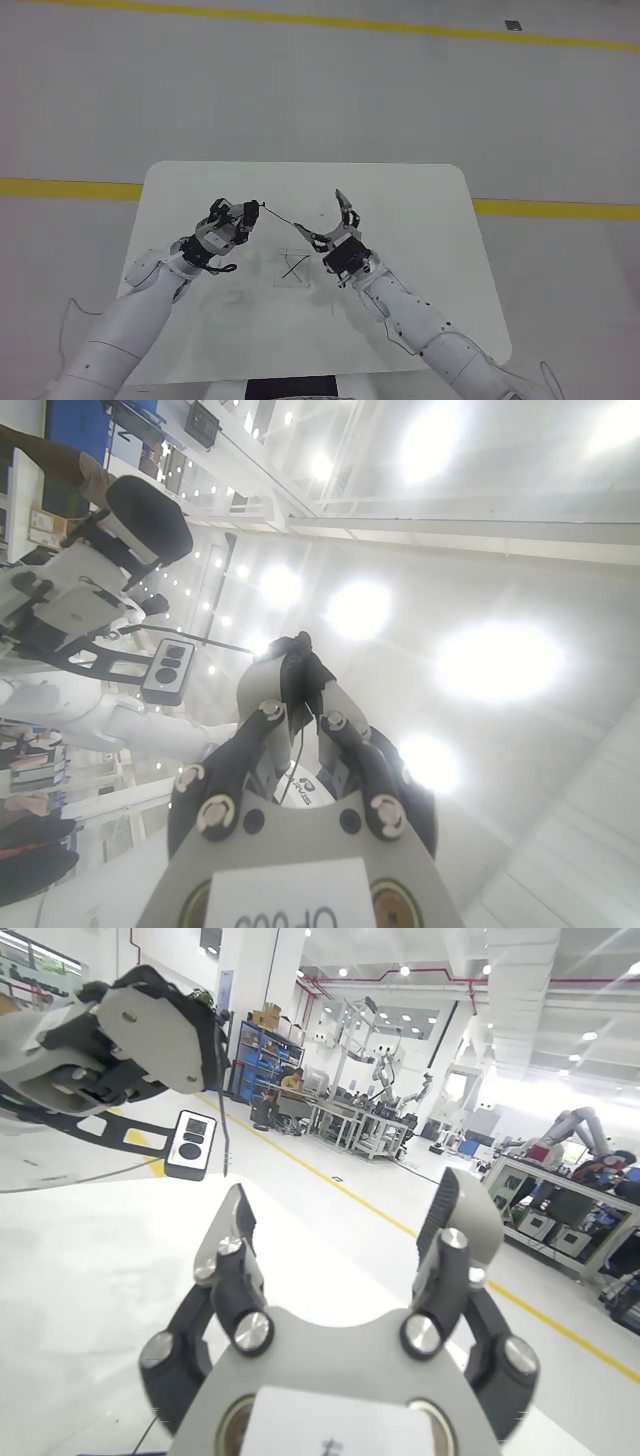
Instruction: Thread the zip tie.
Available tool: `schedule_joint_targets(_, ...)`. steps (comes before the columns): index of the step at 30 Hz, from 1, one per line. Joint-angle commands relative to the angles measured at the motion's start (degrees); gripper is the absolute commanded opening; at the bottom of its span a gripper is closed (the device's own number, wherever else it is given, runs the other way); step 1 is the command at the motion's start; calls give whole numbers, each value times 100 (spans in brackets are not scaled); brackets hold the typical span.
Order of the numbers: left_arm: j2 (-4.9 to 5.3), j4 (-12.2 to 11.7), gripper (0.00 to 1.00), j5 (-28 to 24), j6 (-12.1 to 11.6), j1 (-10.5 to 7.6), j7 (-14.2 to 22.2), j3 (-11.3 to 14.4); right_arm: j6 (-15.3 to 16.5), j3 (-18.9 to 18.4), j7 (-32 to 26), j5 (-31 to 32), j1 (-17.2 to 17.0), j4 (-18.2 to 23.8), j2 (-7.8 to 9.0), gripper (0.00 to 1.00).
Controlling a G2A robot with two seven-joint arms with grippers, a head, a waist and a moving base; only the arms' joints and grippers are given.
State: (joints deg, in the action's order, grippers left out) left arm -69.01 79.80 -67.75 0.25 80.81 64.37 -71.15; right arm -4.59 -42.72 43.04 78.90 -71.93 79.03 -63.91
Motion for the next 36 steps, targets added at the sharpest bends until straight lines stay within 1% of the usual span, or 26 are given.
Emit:
schedule_joint_targets(1,0,0,0,0,0,0,0,0,506,-175,99,-491,-73,24,21,100)
schedule_joint_targets(3,0,0,0,0,0,0,0,0,988,-323,119,-844,-140,38,46,100)
schedule_joint_targets(4,0,0,0,0,0,0,0,0,1376,-422,89,-1147,-181,34,61,100)
schedule_joint_targets(6,0,0,0,0,0,0,0,0,1840,-570,71,-1513,-225,31,81,100)
schedule_joint_targets(7,0,0,0,0,0,0,0,0,2158,-651,1,-1824,-266,17,87,100)
schedule_joint_targets(8,0,0,0,0,0,0,0,0,2328,-709,-64,-1972,-275,16,92,100)
schedule_joint_targets(9,0,0,0,0,0,0,0,0,2407,-733,-107,-2212,-311,52,90,100)
schedule_joint_targets(10,0,0,0,0,0,0,0,0,2407,-679,-167,-2621,-359,202,86,100)
schedule_joint_targets(11,0,0,0,0,0,0,0,0,2407,-632,-193,-2880,-366,309,94,100)
schedule_joint_targets(13,0,0,0,0,0,0,0,0,2407,-461,-206,-3341,-373,574,126,100)
schedule_joint_targets(14,0,0,0,0,0,0,0,0,2407,-424,-198,-3454,-376,628,132,100)
schedule_joint_targets(36,0,0,0,0,0,0,0,0,2407,-424,-198,-3454,-376,628,132,100)
